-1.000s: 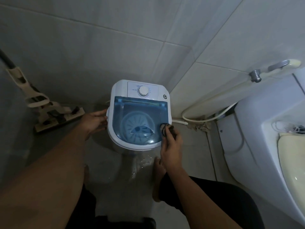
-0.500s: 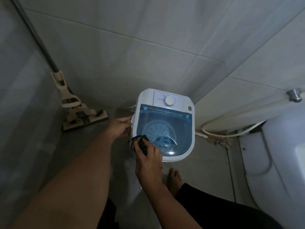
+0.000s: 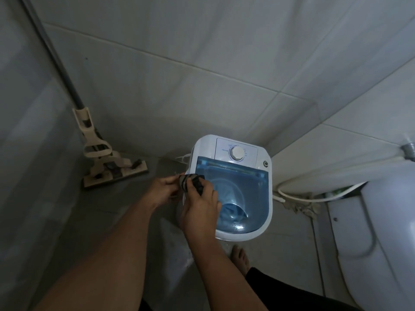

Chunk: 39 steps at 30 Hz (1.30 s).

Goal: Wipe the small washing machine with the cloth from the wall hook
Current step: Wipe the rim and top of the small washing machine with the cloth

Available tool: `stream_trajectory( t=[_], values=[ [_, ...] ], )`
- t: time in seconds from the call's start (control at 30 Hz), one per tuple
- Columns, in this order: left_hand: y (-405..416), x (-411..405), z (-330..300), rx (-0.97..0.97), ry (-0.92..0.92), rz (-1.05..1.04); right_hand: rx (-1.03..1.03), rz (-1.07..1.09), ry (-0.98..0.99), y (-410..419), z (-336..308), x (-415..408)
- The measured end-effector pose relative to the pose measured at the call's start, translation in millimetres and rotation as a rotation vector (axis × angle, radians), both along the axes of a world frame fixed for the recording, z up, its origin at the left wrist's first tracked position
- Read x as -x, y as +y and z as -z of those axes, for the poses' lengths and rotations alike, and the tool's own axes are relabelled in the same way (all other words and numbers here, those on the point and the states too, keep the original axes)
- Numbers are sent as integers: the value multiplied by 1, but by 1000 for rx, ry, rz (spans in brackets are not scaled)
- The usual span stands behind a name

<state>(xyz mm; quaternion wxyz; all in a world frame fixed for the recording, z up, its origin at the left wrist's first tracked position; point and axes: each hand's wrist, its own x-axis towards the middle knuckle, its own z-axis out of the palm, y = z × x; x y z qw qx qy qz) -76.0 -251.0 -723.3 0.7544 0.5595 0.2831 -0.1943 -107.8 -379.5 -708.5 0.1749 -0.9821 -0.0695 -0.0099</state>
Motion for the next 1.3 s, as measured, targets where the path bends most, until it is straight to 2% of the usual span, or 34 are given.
stream_trajectory(
  t=[0.17,0.23,0.33,0.4,0.47,0.67,0.83,0.9,0.97,1.03,1.13,1.3],
  values=[
    [-2,-2,-1,12,42,-26,110,-100,8,5,-20,-78],
    [-2,-2,-4,6,46,-10,80,-136,-1,6,-33,-119],
    [-2,-1,-9,-5,43,-4,-37,-20,-58,-9,-40,-171],
    [-1,-1,-10,-8,38,-5,42,-4,-56,-25,-35,-182],
    [0,-1,-10,-5,45,-7,119,-70,-74,-34,-29,-175],
    [-1,-1,-7,18,52,-7,153,-358,-153,-49,-14,-114],
    [-2,0,-5,7,58,-8,132,-812,-10,-74,-36,-94],
    [-1,0,-7,-7,52,3,98,-758,-49,-83,-52,-108],
    [0,0,-5,-26,51,27,45,-534,-136,-87,-58,-129],
    [1,0,-3,-47,57,33,41,-396,-127,-83,-51,-135],
    [-2,0,-5,-47,53,19,130,-471,-46,-73,-30,-107],
    [-7,1,-6,-37,47,-29,4,-798,25,-94,-39,-70]
  ],
)
